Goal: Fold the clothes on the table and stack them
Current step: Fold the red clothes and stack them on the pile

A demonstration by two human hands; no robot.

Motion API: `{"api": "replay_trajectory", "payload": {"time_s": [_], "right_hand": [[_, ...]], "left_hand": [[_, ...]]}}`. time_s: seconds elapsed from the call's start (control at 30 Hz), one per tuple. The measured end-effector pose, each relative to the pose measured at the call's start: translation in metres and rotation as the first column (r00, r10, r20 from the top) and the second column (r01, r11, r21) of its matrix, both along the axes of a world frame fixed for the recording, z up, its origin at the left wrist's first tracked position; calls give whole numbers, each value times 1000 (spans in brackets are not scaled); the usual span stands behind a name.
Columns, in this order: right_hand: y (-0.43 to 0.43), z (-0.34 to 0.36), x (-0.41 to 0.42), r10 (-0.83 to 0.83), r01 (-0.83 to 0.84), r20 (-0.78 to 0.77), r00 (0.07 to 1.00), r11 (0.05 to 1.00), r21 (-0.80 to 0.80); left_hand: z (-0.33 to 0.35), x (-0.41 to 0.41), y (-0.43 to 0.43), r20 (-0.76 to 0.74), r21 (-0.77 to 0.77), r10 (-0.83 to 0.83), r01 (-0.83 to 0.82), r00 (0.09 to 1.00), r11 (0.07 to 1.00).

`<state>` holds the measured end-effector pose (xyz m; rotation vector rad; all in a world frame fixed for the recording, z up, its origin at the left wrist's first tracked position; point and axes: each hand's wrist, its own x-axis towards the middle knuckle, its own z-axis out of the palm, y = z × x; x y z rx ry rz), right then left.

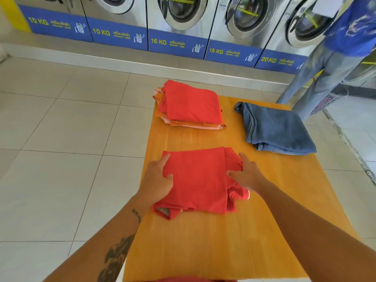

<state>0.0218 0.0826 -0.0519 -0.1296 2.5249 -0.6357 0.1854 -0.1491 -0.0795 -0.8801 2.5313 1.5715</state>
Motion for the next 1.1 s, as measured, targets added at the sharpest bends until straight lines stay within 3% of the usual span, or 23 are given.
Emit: {"api": "replay_trajectory", "payload": {"time_s": [0.1, 0.27, 0.5, 0.63, 0.87, 1.1], "right_hand": [[-4, -17, 14, 1, -1, 14, 1000, 999, 51], [-30, -29, 41, 53, -49, -55, 997, 997, 68], [-38, -28, 41, -98, 93, -11, 995, 970, -226], [-38, -19, 42, -84, 80, 1, 996, 945, -318], [-36, -1, 23, 44, -114, -256, 966, 958, -263], [-50, 25, -39, -37, -95, -312, 949, 913, -397]], "left_hand": [[-2, 6, 0, 94, -44, -85, 90, 992, 995], [-6, 11, 7, 97, 96, -100, 91, 990, 991], [-3, 7, 2, -5, 305, 23, -20, 1000, 952], [0, 3, 2, -34, 309, 68, -54, 997, 950], [24, -22, -11, -156, 274, 168, -121, 973, 954], [56, -75, -34, -271, 237, 169, -105, 948, 966]]}}
